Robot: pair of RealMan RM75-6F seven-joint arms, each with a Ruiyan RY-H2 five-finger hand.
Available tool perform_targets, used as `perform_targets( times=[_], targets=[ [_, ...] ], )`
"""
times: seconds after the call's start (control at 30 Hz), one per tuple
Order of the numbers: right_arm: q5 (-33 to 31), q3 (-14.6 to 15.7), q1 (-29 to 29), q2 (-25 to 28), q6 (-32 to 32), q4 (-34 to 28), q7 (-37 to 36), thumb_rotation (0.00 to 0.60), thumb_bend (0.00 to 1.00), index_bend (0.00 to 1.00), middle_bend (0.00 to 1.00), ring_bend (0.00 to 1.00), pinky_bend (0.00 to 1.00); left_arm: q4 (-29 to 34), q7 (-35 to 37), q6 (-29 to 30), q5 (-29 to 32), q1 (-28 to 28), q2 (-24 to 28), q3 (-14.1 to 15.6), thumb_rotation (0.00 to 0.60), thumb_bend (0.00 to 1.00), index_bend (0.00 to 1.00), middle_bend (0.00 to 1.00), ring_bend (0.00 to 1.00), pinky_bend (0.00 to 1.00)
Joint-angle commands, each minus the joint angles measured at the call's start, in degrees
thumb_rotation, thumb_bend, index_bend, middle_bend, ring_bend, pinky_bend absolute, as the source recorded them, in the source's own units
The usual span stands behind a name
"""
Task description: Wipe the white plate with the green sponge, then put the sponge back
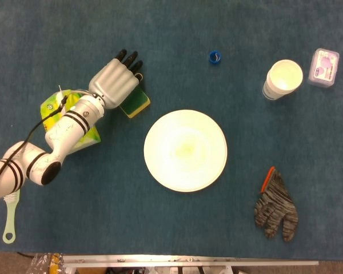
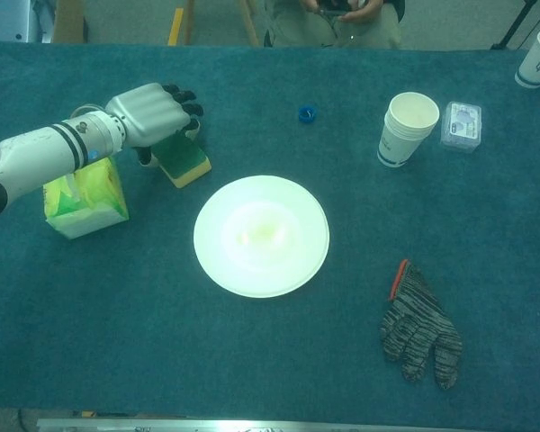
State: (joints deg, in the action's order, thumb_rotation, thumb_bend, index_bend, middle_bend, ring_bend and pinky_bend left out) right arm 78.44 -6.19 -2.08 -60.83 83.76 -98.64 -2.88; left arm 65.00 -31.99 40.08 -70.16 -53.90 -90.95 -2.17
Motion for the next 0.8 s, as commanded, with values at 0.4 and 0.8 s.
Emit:
perform_targets(
  times=[0.4,0.8],
  targets=[
    [0.6,0.0,-0.2,0.0,-0.2,0.1,-0.5,0.600,0.20,0.00,0.02,0.00,0.21,11.9,-1.1,4.7,4.4,2.2,6.8,-2.0,0.600,0.22,0.44,0.13,0.00,0.08],
    [1.8,0.2,-1.0,-0.4,-1.0,0.4,-1.3,0.600,0.20,0.00,0.02,0.00,0.21,32.0,-6.5,11.6,4.5,5.1,15.8,-0.2,0.600,0.22,0.44,0.13,0.00,0.08]
  ],
)
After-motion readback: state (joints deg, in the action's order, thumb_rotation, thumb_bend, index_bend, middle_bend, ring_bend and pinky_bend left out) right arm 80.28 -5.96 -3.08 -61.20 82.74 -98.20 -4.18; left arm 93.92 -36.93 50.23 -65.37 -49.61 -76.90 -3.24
